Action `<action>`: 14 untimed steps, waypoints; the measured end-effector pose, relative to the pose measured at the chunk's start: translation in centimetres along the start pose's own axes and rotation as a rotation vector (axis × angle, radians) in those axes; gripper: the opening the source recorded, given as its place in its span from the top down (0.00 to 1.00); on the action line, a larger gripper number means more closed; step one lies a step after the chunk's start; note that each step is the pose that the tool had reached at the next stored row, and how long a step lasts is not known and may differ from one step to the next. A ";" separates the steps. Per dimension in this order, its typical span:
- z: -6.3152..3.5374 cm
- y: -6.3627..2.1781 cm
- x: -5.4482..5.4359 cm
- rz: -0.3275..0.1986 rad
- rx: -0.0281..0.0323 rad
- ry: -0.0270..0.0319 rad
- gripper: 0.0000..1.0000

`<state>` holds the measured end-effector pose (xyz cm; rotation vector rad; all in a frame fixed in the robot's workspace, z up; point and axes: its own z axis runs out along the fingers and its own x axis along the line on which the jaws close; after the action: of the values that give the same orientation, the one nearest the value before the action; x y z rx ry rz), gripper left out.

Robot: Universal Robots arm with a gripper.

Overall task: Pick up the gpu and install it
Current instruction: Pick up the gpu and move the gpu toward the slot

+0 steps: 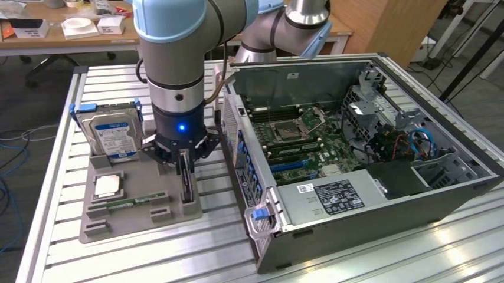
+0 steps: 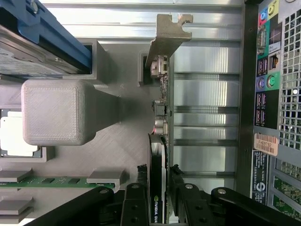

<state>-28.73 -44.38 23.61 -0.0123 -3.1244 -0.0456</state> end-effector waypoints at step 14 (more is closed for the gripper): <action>0.00 0.00 0.0 0.000 0.0001 0.0000 0.74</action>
<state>-28.73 -44.38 23.62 -0.0124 -3.1243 -0.0455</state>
